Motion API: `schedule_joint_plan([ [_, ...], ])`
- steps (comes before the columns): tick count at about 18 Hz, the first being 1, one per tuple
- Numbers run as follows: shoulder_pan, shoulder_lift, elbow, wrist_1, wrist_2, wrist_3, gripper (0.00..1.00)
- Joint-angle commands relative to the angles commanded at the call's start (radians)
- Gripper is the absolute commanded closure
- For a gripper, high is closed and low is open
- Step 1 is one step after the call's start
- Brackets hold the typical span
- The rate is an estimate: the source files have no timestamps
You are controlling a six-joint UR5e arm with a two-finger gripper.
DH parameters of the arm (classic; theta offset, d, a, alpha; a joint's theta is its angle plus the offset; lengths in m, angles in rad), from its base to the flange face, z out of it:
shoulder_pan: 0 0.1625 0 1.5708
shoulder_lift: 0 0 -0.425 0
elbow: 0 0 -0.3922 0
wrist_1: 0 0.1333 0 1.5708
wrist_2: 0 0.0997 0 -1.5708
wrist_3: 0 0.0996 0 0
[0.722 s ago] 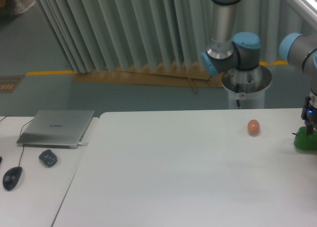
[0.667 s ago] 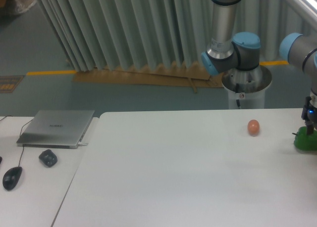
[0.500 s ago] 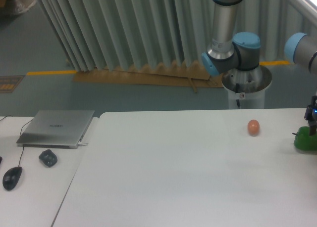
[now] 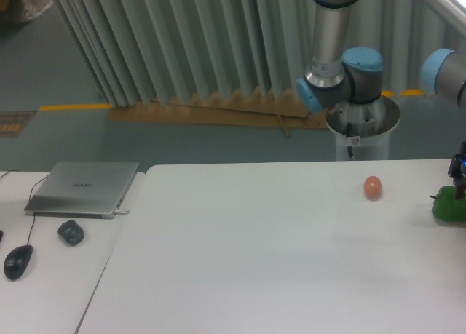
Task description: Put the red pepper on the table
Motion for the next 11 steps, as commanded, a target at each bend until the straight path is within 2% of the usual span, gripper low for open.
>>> schedule_joint_plan([
  [4,0.006,0.0,-0.002,0.005,0.003,-0.002,0.0],
  [5,0.033,0.002,-0.003,0.008,0.0,0.006,0.0],
  [9,0.113,0.002,-0.005,0.087,0.003,0.028,0.0],
  [11,0.126,-0.003,-0.006,0.089,0.029,0.11,0.0],
])
